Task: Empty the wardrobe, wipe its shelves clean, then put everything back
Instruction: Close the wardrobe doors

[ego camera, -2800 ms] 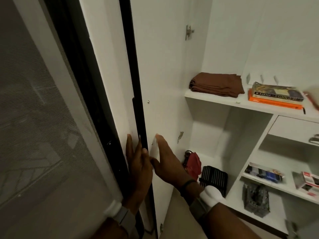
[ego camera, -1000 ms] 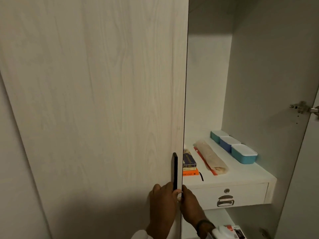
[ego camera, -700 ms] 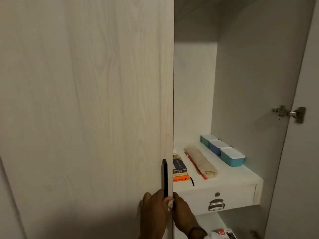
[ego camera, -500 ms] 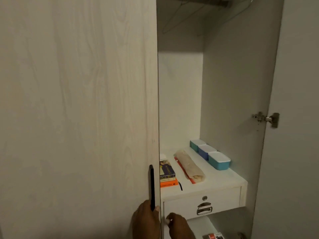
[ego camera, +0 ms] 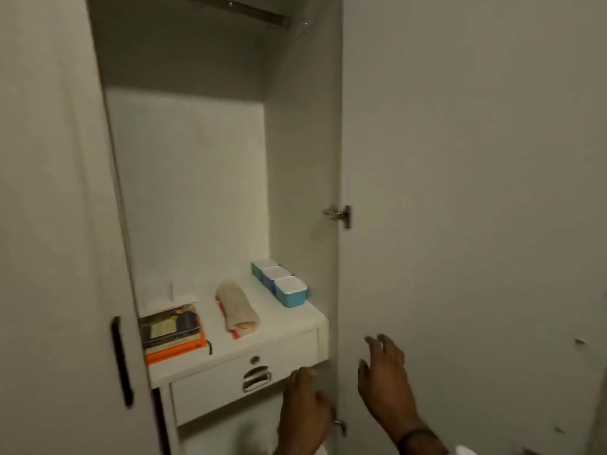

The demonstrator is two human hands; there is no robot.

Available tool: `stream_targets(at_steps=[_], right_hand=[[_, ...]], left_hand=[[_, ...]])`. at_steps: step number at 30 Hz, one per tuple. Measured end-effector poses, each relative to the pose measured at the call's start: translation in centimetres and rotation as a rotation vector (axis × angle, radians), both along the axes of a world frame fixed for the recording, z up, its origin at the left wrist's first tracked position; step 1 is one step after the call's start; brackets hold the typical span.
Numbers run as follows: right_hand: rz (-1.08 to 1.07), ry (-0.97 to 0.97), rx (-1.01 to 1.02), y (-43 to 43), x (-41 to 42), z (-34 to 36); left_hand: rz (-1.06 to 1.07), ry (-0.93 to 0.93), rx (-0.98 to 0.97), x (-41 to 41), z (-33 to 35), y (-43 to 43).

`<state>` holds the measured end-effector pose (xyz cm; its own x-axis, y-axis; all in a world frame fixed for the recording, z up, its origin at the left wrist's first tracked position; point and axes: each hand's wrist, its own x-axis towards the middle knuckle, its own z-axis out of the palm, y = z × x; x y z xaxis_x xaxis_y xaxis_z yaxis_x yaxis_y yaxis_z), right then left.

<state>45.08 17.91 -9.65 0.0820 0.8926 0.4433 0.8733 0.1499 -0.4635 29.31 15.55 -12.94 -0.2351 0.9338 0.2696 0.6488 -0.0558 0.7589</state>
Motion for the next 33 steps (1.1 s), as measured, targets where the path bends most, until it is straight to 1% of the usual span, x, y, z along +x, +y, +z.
stream_targets(at_steps=[3, 6, 10, 13, 14, 15, 17, 18, 19, 21, 23, 27, 29, 31, 33], right_hand=[[-0.185, -0.078, 0.279, -1.5, 7.5, 3.2], [-0.349, -0.133, 0.464, -3.9, 14.7, 6.7], [-0.504, -0.107, 0.524, -6.6, 21.5, 9.2], [-0.556, 0.036, 0.531, -7.2, 24.4, 10.3], [-0.524, 0.123, 0.520, -7.1, 25.5, 10.5], [-0.428, 0.243, 0.474, -7.1, 26.6, 10.6], [-0.149, 0.497, 0.344, -7.1, 27.7, 10.5], [-0.047, 0.583, 0.302, -7.4, 27.9, 10.3], [-0.004, 0.616, 0.309, -7.9, 27.9, 10.2], [0.044, 0.632, 0.346, -8.6, 28.0, 10.0], [0.136, 0.659, 0.346, -9.3, 28.0, 10.1], [0.266, 0.604, 0.415, -11.5, 26.0, 9.7], [0.324, 0.565, 0.444, -12.5, 24.0, 8.8], [0.363, 0.529, 0.488, -13.4, 22.2, 8.3], [0.484, 0.556, 0.517, -14.0, 19.2, 7.7]], left_hand=[[-0.218, 0.010, 0.059, 8.2, 2.6, 0.8], [-0.363, 0.032, 0.108, 15.8, 4.3, 1.0], [-0.462, 0.047, 0.145, 23.0, 5.6, 0.6], [-0.492, 0.075, 0.166, 26.0, 5.5, 0.3], [-0.492, 0.081, 0.177, 27.0, 5.5, 0.2], [-0.491, 0.079, 0.187, 28.0, 5.5, -0.1], [-0.479, 0.058, 0.221, 29.5, 5.3, -0.5], [-0.472, 0.045, 0.245, 30.0, 5.1, -0.7], [-0.467, 0.035, 0.269, 30.3, 4.9, -1.0], [-0.452, 0.024, 0.301, 30.3, 4.6, -1.8], [-0.429, 0.023, 0.338, 30.1, 4.2, -2.5], [-0.329, -0.029, 0.447, 28.0, 3.5, -4.6], [-0.269, -0.085, 0.505, 26.3, 3.4, -5.7], [-0.260, -0.155, 0.555, 24.7, 3.6, -6.8], [-0.230, -0.212, 0.568, 22.0, 3.6, -7.9]])
